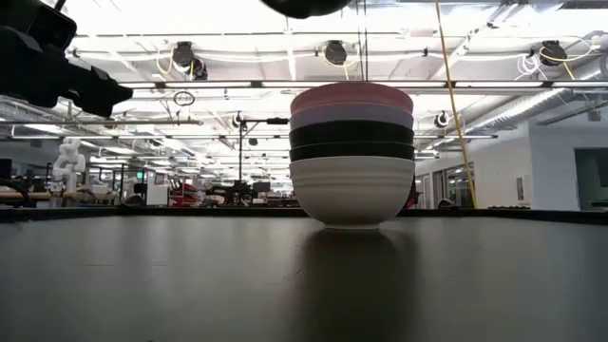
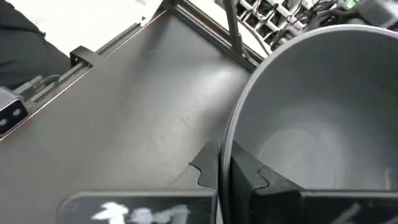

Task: Nest bowls inside each other
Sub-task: Stack the black bowl on top of the pink bowl

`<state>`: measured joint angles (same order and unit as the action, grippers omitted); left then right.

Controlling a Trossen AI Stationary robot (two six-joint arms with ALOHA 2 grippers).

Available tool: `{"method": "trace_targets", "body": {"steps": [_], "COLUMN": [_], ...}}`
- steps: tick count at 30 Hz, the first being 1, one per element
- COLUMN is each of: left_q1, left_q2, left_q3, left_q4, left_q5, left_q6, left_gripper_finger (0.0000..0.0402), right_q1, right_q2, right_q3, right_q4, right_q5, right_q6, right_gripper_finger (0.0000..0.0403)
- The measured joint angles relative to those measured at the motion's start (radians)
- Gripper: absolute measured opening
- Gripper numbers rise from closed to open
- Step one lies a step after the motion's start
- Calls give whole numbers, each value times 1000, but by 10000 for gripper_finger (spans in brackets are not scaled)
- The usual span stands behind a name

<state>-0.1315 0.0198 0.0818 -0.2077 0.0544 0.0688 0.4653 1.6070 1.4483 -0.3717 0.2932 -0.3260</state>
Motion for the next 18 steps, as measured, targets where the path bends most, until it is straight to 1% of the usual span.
{"method": "trace_targets", "body": {"steps": [5,8,11,12,16,18], "left_q1": [0,0,0,0,0,0], "left_q2": [40,57,59,59,59,59], "left_q3": [0,0,0,0,0,0], "left_q4": [-1,0,0,0,0,0], "left_q5": [0,0,0,0,0,0], "left_q6": [0,-4,-13,-17,-18,-18], "left_gripper_finger": [294,294,294,294,294,294], "right_q1": [-34,-73,-122,-142,-231,-257], "right_q2": [-77,-115,-138,-145,-167,-169], "right_q3": [0,0,0,0,0,0], "right_q4": [-86,-114,-188,-217,-285,-301], "right_q5": [-2,-1,-10,-24,-142,-166], "right_q6": [5,23,42,53,102,108], "right_gripper_finger": [0,0,0,0,0,0]}}
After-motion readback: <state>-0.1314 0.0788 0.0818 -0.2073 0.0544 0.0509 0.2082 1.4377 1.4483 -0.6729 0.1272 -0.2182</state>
